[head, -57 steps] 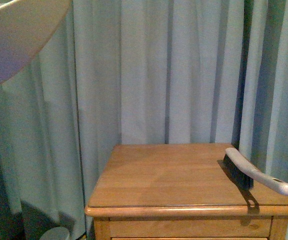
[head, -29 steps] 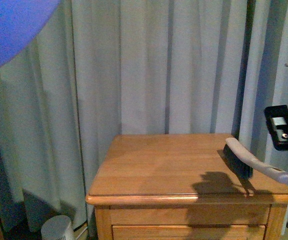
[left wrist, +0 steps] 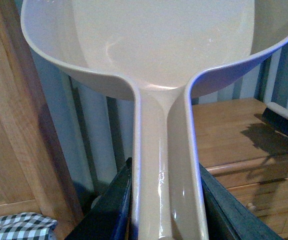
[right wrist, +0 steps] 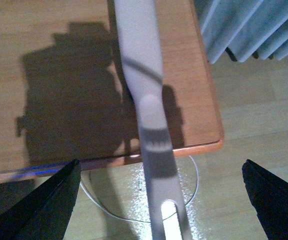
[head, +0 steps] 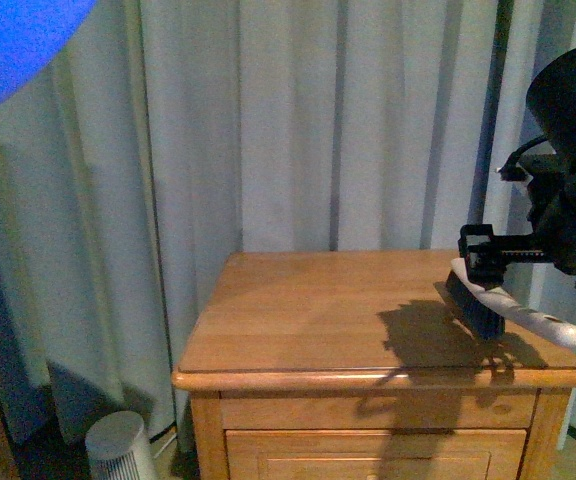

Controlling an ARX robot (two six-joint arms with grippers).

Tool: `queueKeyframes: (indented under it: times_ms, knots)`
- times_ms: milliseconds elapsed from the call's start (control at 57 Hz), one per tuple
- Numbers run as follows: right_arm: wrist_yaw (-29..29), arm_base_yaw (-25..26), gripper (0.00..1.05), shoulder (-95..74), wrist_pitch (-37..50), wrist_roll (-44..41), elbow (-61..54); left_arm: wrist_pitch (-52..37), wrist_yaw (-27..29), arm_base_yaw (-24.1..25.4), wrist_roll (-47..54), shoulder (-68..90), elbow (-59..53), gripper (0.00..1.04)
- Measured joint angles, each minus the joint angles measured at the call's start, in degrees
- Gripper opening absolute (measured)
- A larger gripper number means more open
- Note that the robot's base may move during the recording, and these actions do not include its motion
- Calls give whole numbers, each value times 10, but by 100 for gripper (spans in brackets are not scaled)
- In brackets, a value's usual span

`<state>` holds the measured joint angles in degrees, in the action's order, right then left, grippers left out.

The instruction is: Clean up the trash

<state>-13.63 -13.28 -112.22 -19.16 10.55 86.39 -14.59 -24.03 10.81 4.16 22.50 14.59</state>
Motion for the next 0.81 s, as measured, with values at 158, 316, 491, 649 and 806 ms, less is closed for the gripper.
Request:
queueKeyframes:
  times_ms: [158,316,491,649,806]
  knots:
    - [2,0,97,-31,16,12,4,0,0,0,0,0,0,29]
    - [6,3,97,-54,26,24,4,0,0,0,0,0,0,28]
    - [6,5,97,-62,39,32,1,0,0,0,0,0,0,28]
    - [8,7,97,-64,46,35,-3,0,0,0,0,0,0,28]
    - [13,8,97,-68,52,37,-13,0,0,0,0,0,0,28]
